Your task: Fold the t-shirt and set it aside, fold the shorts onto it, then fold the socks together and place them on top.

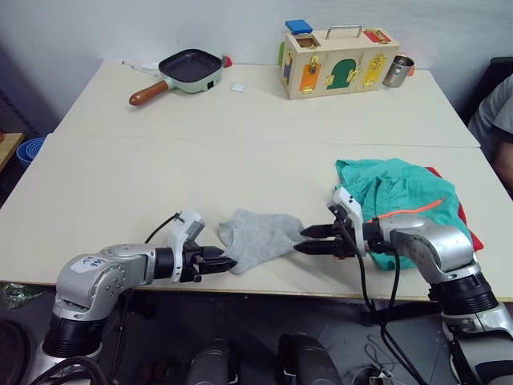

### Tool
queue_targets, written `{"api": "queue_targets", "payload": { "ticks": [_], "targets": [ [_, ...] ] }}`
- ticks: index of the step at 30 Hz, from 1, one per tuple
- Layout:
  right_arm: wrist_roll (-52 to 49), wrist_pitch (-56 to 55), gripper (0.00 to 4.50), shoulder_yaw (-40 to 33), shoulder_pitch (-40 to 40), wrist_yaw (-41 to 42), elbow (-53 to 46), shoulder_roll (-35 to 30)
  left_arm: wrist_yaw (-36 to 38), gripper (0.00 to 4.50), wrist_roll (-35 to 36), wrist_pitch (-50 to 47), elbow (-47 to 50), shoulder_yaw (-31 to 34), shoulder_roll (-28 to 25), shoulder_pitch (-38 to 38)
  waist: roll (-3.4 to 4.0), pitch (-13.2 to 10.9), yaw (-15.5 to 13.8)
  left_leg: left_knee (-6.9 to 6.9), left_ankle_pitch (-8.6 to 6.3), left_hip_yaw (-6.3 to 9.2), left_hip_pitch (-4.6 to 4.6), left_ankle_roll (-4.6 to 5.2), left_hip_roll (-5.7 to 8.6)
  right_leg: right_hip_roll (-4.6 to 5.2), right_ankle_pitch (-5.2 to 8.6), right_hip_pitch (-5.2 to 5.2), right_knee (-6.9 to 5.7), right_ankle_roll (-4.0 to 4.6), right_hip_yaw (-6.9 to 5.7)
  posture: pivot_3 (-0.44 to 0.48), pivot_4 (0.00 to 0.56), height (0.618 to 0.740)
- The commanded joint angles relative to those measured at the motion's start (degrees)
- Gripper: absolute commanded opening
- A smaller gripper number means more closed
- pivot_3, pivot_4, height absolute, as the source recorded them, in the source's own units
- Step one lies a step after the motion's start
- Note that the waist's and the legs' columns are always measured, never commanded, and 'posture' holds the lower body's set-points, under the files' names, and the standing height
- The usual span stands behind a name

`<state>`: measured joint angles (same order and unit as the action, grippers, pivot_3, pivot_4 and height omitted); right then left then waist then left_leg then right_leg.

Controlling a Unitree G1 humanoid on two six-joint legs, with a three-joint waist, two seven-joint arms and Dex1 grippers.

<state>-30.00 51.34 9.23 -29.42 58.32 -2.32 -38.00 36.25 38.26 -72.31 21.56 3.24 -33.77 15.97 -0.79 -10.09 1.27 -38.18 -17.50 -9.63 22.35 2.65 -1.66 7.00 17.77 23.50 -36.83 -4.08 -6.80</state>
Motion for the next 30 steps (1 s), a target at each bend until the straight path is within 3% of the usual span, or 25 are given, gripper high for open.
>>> {"api": "queue_targets", "payload": {
  "ticks": [1, 6, 8, 15, 23, 30],
  "targets": [
    [0.8, -1.9, 2.43, -1.0, -0.3, -1.0, -1.7, 0.7, -1.0, 1.45, 0.7, -0.1, 0.8, -0.4, 0.8, 0.1, 0.0, 0.0, 0.1, 0.0, 0.0, 0.0, 0.0, 0.0, 0.0, 0.0, 0.0, 0.0, 0.0, 0.0, 0.0, 0.0, 0.15, 0.74],
    [3.2, -4.3, 0.68, 0.6, 0.6, -1.6, -1.8, 1.3, -1.6, 0.0, 0.6, 0.5, 0.4, -0.6, 1.1, -0.4, 0.0, 0.0, 0.1, 0.0, 0.0, -0.01, 0.0, -0.01, -0.01, -0.02, 0.0, 0.0, 0.01, 0.0, 0.01, 0.0, 0.15, 0.74],
    [3.4, -4.6, 0.02, 0.6, 0.9, -2.1, -2.2, 2.1, -1.3, 0.0, 0.6, 1.0, 0.3, -0.5, 0.8, -0.6, 0.0, 0.0, 0.1, 0.01, 0.0, -0.01, 0.0, -0.02, -0.02, -0.03, 0.0, 0.0, 0.02, 0.0, 0.01, 0.0, 0.15, 0.74],
    [2.8, -5.3, 0.02, -1.8, 2.6, -2.8, -4.9, 2.0, 2.2, 0.0, 1.4, 4.3, 1.2, -1.0, -0.9, -1.8, 0.0, 0.0, 0.2, 0.03, 0.0, -0.01, 0.0, -0.05, -0.04, -0.04, 0.0, 0.01, 0.05, 0.0, 0.02, 0.0, 0.15, 0.74],
    [-5.2, 1.4, 0.02, -10.7, 4.6, -3.2, -11.7, -0.4, 12.5, 0.0, 2.4, 15.1, 0.2, 3.6, -6.6, -2.3, 0.02, 0.0, 0.2, 0.09, -0.03, 0.01, 0.03, -0.09, -0.07, -0.04, 0.0, 0.03, 0.17, 0.01, 0.01, 0.0, 0.15, 0.74],
    [-8.2, 4.8, 0.02, -13.2, 6.0, -6.6, -13.6, -0.2, 14.5, 0.0, 1.3, 17.3, -4.1, 3.9, -9.5, -0.9, 0.02, 0.0, 0.2, 0.16, -0.04, 0.01, 0.05, -0.09, -0.06, -0.03, 0.0, 0.04, 0.28, 0.01, 0.0, 0.0, 0.15, 0.74]
  ]
}}
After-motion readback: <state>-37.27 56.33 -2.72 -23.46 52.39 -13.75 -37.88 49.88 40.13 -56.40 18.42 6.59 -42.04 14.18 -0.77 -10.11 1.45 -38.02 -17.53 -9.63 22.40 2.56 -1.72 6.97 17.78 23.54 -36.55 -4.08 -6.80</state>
